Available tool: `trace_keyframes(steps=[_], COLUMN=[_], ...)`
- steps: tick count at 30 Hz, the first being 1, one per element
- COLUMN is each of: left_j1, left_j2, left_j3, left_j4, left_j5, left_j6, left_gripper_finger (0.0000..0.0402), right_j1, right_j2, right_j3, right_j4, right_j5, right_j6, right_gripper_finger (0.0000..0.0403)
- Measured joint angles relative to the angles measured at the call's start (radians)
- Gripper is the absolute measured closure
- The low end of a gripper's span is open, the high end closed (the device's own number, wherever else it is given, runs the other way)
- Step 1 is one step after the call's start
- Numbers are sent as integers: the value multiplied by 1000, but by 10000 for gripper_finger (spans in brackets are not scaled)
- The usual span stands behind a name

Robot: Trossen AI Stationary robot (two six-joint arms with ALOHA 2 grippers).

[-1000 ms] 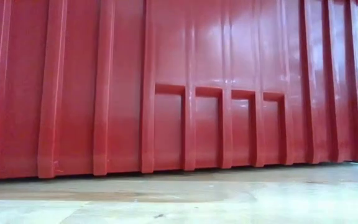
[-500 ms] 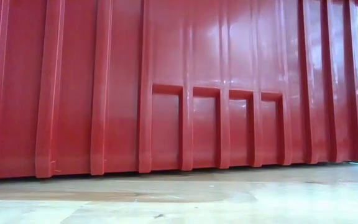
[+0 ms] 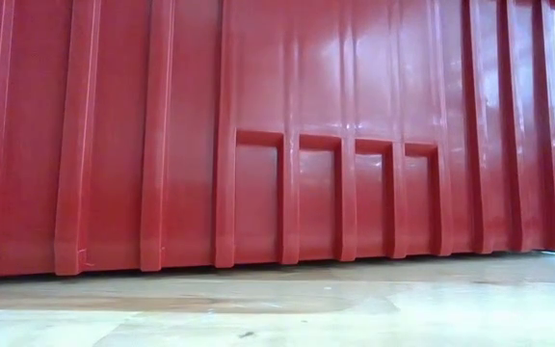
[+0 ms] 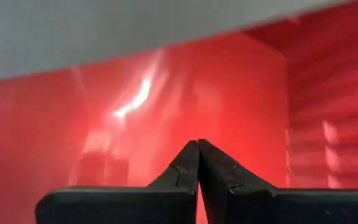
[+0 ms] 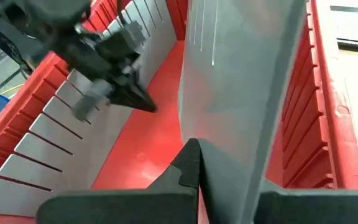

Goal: Sort Items/Unsort Items

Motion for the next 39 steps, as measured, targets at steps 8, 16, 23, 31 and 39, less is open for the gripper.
trace_keyframes(steps=[8, 16, 23, 31, 39], left_j1=[-21, -7, 53, 148, 233], left_j2=[144, 169, 166, 167, 167], left_j3=[1, 1, 2, 2, 2], left_j4=[200, 188, 195, 309, 410], left_j5=[-377, -540, -656, -613, -562], left_j6=[-202, -249, -239, -158, -44], left_gripper_finger=[402, 402, 402, 402, 402], right_j1=[2, 49, 81, 128, 142], right_j2=[0, -2, 6, 14, 70], right_j3=[0, 63, 80, 79, 80], right_j4=[16, -6, 14, 43, 25], right_j5=[13, 24, -68, -83, -119], right_j6=[0, -42, -60, -26, -28], right_gripper_finger=[403, 403, 403, 403, 403])
